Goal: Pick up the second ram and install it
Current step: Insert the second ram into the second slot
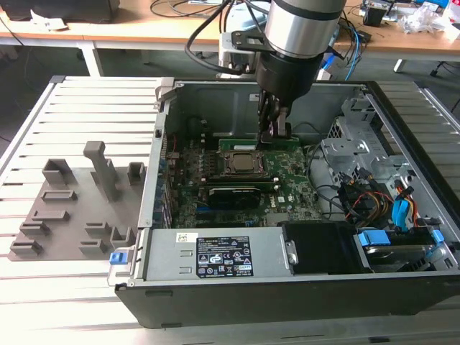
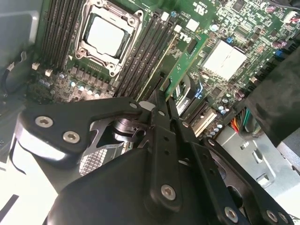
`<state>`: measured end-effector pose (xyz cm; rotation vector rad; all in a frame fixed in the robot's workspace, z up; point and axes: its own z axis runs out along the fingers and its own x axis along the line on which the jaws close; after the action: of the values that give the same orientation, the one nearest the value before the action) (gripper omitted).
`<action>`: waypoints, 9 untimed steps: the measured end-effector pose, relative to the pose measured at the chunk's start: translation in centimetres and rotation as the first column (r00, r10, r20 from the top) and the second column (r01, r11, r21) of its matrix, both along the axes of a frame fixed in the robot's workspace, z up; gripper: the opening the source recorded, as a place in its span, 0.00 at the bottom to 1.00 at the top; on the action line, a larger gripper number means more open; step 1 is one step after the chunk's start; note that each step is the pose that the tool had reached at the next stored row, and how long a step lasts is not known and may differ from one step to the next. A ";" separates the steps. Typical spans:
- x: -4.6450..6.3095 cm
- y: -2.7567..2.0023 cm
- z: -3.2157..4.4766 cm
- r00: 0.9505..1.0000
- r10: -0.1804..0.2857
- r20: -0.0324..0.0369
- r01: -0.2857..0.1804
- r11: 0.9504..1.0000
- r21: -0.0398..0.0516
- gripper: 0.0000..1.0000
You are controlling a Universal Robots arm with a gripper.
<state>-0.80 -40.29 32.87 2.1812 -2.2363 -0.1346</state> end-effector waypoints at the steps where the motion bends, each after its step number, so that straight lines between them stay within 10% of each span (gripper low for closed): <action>1: 0.0 0.20 -0.13 1.000 0.000 0.000 0.000 1.000 0.000 0.14; 7: 0.0 1.29 -0.75 1.000 0.000 0.000 0.000 1.000 0.000 0.14; 9: 0.0 2.49 -1.02 1.000 0.000 0.000 0.000 1.000 0.000 0.14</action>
<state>-0.79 -37.80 31.85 2.1815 -2.2360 -0.1348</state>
